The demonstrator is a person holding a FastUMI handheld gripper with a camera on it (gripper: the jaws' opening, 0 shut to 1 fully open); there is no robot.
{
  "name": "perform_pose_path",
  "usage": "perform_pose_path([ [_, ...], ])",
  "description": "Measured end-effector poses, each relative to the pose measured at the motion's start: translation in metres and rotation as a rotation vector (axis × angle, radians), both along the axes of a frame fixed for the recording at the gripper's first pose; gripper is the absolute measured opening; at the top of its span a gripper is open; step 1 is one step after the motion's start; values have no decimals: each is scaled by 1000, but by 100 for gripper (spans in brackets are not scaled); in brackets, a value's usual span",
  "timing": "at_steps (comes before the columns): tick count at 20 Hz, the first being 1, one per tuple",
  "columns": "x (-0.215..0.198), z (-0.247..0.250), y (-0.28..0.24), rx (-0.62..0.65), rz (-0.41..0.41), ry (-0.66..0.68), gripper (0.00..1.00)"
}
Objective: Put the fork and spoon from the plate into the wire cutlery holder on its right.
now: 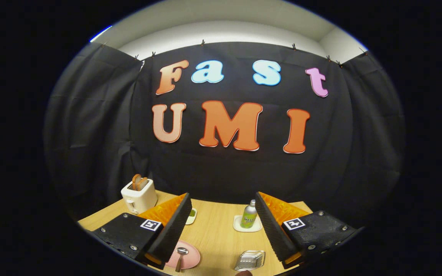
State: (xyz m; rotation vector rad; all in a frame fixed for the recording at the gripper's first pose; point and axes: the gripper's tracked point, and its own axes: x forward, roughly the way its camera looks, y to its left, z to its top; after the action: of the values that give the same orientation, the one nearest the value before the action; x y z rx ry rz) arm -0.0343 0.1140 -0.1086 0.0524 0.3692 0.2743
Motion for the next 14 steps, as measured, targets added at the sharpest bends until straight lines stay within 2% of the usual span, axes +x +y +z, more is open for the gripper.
perform_pose_path([
  [8, -36, -104, 60, 14, 119, 295, 99],
  [14, -77, -173, 94, -48, 220, 479, 97],
])
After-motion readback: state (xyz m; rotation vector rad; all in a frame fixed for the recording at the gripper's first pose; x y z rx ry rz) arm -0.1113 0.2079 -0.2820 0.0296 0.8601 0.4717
